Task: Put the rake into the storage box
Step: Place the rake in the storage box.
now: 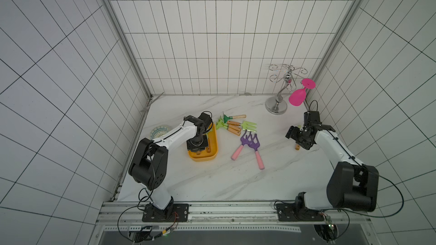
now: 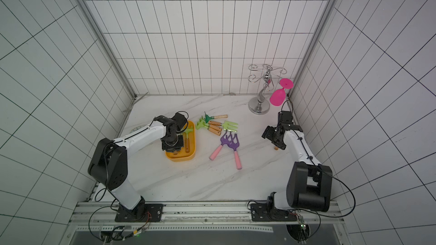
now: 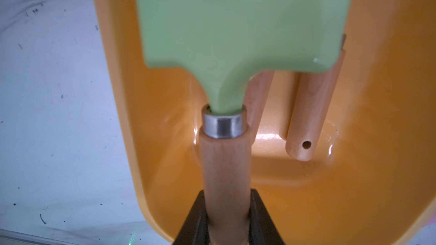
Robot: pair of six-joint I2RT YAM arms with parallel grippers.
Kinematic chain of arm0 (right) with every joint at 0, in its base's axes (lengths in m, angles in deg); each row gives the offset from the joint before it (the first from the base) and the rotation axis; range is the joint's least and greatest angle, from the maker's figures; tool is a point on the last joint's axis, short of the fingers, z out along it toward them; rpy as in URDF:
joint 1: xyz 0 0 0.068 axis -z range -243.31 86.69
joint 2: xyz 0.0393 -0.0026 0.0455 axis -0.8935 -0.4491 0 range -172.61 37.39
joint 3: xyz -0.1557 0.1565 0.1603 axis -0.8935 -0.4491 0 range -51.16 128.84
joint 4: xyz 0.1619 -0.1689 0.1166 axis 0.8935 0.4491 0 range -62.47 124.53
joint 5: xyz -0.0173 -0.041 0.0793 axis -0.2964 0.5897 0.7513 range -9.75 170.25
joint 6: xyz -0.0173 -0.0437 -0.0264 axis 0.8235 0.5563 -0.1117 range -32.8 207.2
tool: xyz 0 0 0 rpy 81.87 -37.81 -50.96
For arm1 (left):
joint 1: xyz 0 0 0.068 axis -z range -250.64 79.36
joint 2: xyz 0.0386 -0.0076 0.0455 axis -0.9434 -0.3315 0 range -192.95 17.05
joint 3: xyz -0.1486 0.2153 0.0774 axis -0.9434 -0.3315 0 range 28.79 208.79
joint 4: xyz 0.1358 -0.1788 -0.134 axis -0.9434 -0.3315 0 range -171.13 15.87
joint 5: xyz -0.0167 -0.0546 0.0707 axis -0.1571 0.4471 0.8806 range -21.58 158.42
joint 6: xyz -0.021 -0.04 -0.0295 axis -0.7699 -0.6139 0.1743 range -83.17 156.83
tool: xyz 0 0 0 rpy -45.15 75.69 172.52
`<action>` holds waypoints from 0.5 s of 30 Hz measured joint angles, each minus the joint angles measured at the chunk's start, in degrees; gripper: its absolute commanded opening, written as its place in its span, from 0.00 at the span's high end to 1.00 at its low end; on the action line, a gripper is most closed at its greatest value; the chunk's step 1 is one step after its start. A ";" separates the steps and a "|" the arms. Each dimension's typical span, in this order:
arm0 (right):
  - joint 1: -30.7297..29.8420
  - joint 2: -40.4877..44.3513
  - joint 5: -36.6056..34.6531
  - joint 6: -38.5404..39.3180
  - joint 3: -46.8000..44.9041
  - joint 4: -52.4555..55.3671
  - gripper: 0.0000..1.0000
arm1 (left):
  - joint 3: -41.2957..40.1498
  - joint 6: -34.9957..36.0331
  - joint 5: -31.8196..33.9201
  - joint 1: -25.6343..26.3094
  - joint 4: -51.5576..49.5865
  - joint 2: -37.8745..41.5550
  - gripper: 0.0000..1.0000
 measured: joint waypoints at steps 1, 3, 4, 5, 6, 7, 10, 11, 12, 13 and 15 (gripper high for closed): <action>0.00 0.00 0.02 0.00 0.00 0.00 0.16 | -0.57 -0.22 -0.33 0.00 0.15 0.00 0.74; 0.00 0.00 0.07 0.02 -0.04 0.00 0.16 | -1.60 -0.61 -1.05 0.07 0.37 0.00 0.74; 0.00 0.00 0.11 0.07 -0.04 0.00 0.16 | -1.88 -0.81 -1.29 0.07 0.46 0.00 0.74; 0.00 0.00 0.20 0.17 -0.07 0.00 0.16 | -2.01 -0.96 -1.40 0.04 0.57 -0.04 0.74; 0.00 0.00 0.26 0.22 -0.09 -0.02 0.16 | -2.05 -1.01 -1.51 0.04 0.68 -0.20 0.74; 0.00 0.00 0.35 0.31 -0.17 -0.09 0.16 | -2.05 -1.03 -1.49 0.04 0.90 -0.46 0.73; 0.00 0.00 0.39 0.57 -0.68 -0.33 0.16 | -1.92 -0.92 -1.46 0.04 1.16 -2.03 0.71; 0.00 0.00 0.39 0.63 -0.83 -0.39 0.16 | -1.79 -0.92 -1.49 0.04 1.16 -2.60 0.68; 0.00 -0.02 0.39 0.76 -0.98 -0.42 0.16 | -1.57 -0.92 -1.46 0.04 1.11 -3.39 0.62; 0.02 -0.02 0.39 0.83 -1.05 -0.42 0.16 | -1.33 -0.83 -1.31 0.04 1.07 -3.96 0.58; 0.26 -0.02 0.37 0.87 -1.05 -0.48 0.15 | -0.85 -1.11 -0.98 0.02 0.92 -4.33 0.49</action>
